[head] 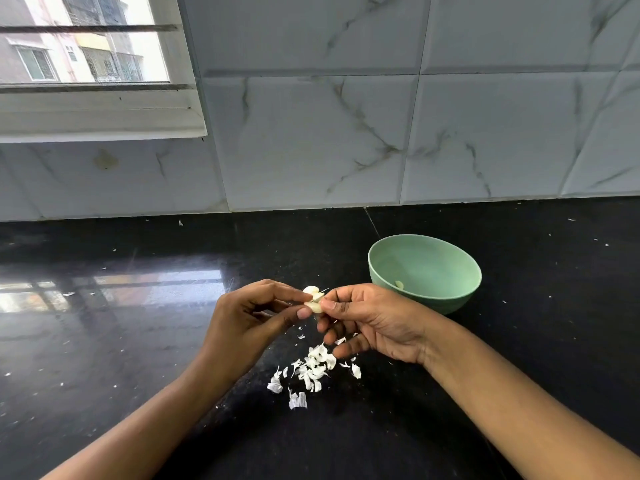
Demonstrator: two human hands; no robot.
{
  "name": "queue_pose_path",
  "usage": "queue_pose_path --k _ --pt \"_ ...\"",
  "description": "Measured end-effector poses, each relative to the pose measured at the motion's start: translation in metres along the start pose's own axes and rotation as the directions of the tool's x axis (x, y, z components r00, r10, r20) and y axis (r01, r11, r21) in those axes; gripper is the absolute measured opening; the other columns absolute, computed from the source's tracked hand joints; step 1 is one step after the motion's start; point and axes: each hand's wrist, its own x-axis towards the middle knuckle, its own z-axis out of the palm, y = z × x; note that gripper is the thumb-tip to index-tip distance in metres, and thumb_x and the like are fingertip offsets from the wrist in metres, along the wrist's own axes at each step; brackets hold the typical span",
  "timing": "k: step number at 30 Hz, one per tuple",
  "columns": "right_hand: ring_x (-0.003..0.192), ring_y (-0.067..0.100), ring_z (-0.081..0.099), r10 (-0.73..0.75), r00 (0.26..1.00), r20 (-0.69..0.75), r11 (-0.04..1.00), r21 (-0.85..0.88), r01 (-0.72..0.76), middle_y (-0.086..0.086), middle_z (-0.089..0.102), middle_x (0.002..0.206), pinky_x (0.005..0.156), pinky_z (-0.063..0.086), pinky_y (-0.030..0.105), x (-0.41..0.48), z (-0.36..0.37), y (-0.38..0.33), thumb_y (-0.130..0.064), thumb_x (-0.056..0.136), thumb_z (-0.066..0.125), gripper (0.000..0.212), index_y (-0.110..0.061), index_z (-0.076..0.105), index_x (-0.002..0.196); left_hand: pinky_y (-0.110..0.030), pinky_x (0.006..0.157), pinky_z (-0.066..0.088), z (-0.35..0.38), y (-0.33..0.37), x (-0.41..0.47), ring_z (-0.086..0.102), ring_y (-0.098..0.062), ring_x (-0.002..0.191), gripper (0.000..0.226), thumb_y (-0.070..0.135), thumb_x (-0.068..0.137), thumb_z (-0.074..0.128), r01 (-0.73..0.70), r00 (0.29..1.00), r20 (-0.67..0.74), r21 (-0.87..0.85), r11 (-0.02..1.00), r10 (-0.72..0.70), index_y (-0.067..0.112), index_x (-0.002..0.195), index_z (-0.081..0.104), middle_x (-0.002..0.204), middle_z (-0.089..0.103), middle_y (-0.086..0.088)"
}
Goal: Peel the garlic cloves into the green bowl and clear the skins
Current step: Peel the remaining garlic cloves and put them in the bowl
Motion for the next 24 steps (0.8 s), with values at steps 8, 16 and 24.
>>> queue_pose_path --k 8,16,24 --pt "0.060 0.009 0.056 -0.014 0.999 0.032 0.998 -0.066 0.016 0.004 0.057 0.075 0.050 0.053 0.022 -0.0028 0.0038 -0.0013 -0.026 0.092 0.051 0.021 -0.005 0.057 0.092 -0.024 0.049 0.048 -0.0002 0.0039 -0.0007 0.063 -0.008 0.065 0.018 0.042 0.069 0.075 -0.010 0.999 0.031 -0.026 1.000 0.011 0.030 0.082 0.073 0.079 0.070 0.010" --pt "0.057 0.008 0.055 -0.001 0.998 0.058 0.994 -0.108 0.007 0.006 0.056 0.074 0.050 0.054 0.021 -0.0030 0.0053 0.0001 -0.023 0.097 0.047 0.022 -0.006 0.061 0.093 -0.021 0.042 0.043 0.0000 0.0023 -0.0020 0.057 -0.014 0.056 0.031 0.046 0.060 0.084 0.107 0.984 0.160 -0.208 0.972 -0.074 0.024 0.076 0.070 0.068 0.064 -0.012" --pt "0.055 0.007 0.055 0.001 0.998 0.057 0.994 -0.107 0.005 0.005 0.057 0.072 0.050 0.053 0.021 -0.0017 0.0049 0.0009 -0.023 0.096 0.048 0.023 -0.004 0.060 0.092 -0.018 0.042 0.039 0.0012 -0.0002 -0.0034 0.052 -0.012 0.050 0.030 0.042 0.063 0.084 0.053 0.990 0.136 -0.196 0.979 -0.026 0.020 0.067 0.066 0.060 0.059 -0.006"
